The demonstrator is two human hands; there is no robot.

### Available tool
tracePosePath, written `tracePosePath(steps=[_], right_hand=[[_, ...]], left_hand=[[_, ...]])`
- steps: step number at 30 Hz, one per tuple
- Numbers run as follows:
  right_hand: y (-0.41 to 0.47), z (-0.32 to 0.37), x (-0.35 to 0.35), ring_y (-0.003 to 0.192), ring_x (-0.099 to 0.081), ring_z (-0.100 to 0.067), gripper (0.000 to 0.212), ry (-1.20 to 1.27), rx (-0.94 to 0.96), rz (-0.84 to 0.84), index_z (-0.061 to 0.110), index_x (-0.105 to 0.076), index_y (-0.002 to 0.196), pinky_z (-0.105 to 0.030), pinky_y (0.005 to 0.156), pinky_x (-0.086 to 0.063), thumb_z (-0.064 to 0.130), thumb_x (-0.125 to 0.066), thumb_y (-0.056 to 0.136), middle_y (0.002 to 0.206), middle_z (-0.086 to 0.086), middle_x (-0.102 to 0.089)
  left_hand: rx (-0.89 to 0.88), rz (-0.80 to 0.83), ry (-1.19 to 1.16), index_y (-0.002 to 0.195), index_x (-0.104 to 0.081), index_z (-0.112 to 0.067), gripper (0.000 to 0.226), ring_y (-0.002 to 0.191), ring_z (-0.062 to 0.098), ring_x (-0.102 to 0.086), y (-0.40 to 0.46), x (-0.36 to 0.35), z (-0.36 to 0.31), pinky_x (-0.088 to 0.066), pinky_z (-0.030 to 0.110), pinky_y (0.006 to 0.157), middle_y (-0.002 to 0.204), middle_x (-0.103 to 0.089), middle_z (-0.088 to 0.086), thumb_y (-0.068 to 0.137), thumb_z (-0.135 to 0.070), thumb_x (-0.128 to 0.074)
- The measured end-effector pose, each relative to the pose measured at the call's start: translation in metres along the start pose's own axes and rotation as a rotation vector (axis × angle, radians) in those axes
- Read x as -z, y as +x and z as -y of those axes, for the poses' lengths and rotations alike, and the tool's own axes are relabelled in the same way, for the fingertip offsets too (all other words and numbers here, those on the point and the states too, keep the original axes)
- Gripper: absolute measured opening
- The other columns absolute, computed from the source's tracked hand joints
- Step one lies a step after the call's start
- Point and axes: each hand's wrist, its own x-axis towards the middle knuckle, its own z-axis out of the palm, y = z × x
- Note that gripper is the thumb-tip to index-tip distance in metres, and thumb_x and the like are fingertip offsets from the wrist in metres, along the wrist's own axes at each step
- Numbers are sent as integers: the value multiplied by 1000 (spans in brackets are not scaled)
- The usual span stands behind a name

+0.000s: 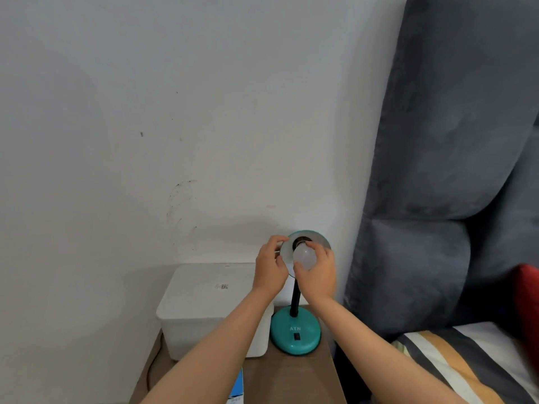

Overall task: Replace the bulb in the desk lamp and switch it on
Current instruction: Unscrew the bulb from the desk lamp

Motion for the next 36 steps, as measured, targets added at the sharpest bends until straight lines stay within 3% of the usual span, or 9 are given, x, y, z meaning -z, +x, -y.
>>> tracePosePath(steps=[7,12,17,20,23,26,31,34,36], right_hand=[[-5,4,-4,115,-51,-30,63,41,-123,-30,16,-30,138,-37,89,-47,22,-63,85,137,-13,-40],[-4,5,-8,116,-51,-29,54,137,-179,-78,8,-39,132,-27,89,-40,24,-62,86,130,-16,-51],[-4,4,-8,113,-50,-24,52,99,-129,-48,13,-44,131,-22,85,-37,18,-65,84,129,-12,-47],[-2,4,-8,111,-51,-26,53,54,-105,-31,20,-47,129,-24,82,-41,7,-64,80,128,-10,-45],[-1,3,-10,122,-43,-30,59,-8,-98,-47,23,-47,132,-29,85,-43,1,-60,79,138,-9,-38],[-7,3,-10,124,-44,-29,67,41,-145,-99,23,-35,140,-36,93,-45,9,-63,81,140,-11,-36],[-10,8,-11,125,-45,-30,67,228,-281,-162,14,-27,142,-35,100,-40,27,-63,86,138,-16,-45],[-7,8,-10,119,-49,-29,55,175,-242,-130,11,-39,135,-31,95,-41,24,-62,87,133,-15,-49],[-7,7,-10,117,-50,-27,49,116,-180,-107,17,-47,131,-26,89,-40,12,-63,85,133,-12,-44]], left_hand=[[-8,1,-8,111,-54,-31,50,101,17,-58,0,-5,1,-52,35,88,111,-60,6,83,7,-37],[9,23,-11,107,-51,-38,53,95,21,-58,1,-2,3,-51,33,83,98,-63,7,83,7,-39],[17,44,-22,101,-48,-49,58,91,22,-59,2,2,4,-51,33,78,94,-65,7,82,5,-40],[25,50,-11,97,-45,-57,64,91,21,-59,2,2,3,-52,34,80,95,-65,8,82,5,-40],[26,61,-9,97,-45,-57,64,94,22,-60,3,2,2,-52,37,82,94,-66,6,81,5,-41],[28,58,-5,99,-46,-56,62,94,21,-60,3,0,3,-53,39,85,97,-65,7,81,4,-41],[15,50,-4,99,-46,-54,61,92,18,-61,2,1,1,-52,35,86,100,-63,12,82,4,-41],[16,56,-2,99,-46,-54,61,92,19,-60,2,0,1,-52,37,85,99,-63,11,82,5,-40],[24,57,-3,98,-45,-56,63,92,20,-61,3,0,1,-53,38,84,98,-64,10,81,5,-40]])
